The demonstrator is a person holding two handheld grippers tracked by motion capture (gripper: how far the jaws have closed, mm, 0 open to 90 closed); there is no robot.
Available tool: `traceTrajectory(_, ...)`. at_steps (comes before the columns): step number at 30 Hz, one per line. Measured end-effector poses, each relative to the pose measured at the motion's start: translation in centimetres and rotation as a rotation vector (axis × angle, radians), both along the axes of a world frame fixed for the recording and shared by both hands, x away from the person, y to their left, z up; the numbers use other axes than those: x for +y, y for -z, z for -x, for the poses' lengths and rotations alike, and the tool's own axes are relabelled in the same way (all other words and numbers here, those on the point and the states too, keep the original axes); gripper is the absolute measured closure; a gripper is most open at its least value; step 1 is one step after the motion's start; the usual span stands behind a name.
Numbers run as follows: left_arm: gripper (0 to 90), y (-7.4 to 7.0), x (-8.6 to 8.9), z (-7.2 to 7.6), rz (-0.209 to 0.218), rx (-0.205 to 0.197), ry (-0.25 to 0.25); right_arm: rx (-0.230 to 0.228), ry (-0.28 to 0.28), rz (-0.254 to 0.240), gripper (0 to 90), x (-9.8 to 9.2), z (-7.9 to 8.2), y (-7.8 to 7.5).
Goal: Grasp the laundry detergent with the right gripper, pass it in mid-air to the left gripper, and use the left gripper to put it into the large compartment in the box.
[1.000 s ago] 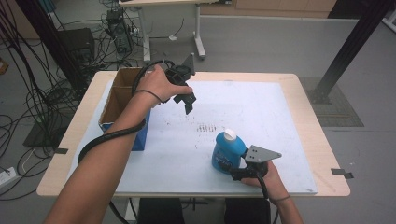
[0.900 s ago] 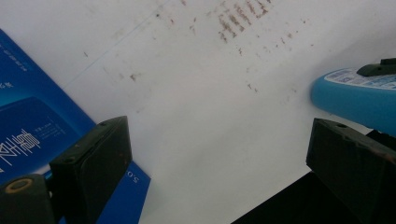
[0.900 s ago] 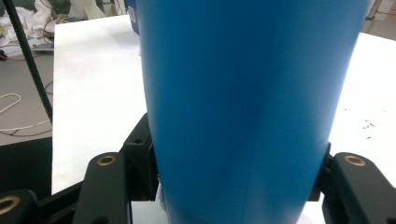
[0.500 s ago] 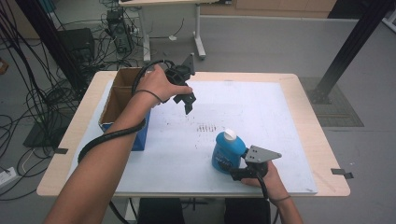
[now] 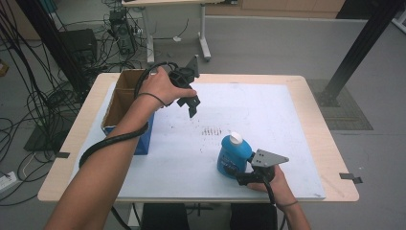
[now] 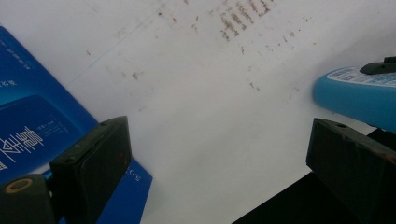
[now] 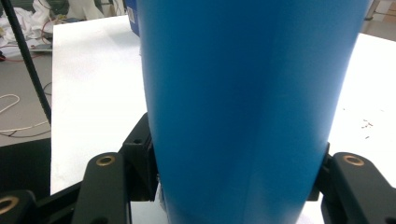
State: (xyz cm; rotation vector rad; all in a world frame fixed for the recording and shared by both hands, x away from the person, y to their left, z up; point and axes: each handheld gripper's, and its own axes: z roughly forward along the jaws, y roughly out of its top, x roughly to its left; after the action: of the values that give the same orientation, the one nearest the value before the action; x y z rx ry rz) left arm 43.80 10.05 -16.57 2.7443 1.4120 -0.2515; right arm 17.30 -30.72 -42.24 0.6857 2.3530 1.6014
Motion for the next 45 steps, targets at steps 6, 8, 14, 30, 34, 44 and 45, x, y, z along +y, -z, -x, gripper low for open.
traceTrajectory(6, 7.2, 0.2, 0.2, 0.0, 0.011, 0.008, 0.000, 0.005, 0.002, -0.001, 40.3, 0.0, 0.0, 0.0)
traceTrajectory(8, 7.1, 0.1, 0.1, 0.2, 0.010, 0.001, 0.000, 0.005, 0.003, -0.003, 40.3, 0.0, 0.0, 0.0)
traceTrajectory(14, 7.2, -0.1, 0.3, 0.3, 0.011, -0.005, -0.001, 0.006, 0.002, -0.009, 40.3, -0.1, 0.0, 0.1)
traceTrajectory(30, 7.1, 0.2, 0.8, 0.4, 0.014, -0.004, -0.007, 0.014, -0.003, -0.002, 40.5, -0.1, -0.3, -0.1)
traceTrajectory(34, 7.1, 0.2, 0.8, 0.4, 0.013, -0.003, 0.000, 0.018, -0.005, -0.003, 40.6, -0.1, -0.4, -0.1)
traceTrajectory(44, 7.2, -0.5, 1.1, 1.1, 0.028, -0.021, 0.035, 0.059, -0.007, -0.016, 40.9, -0.4, -1.3, -0.4)
traceTrajectory(45, 7.2, -0.6, 1.1, 1.3, 0.027, -0.028, 0.037, 0.059, -0.004, -0.015, 40.9, -0.4, -1.3, -0.4)
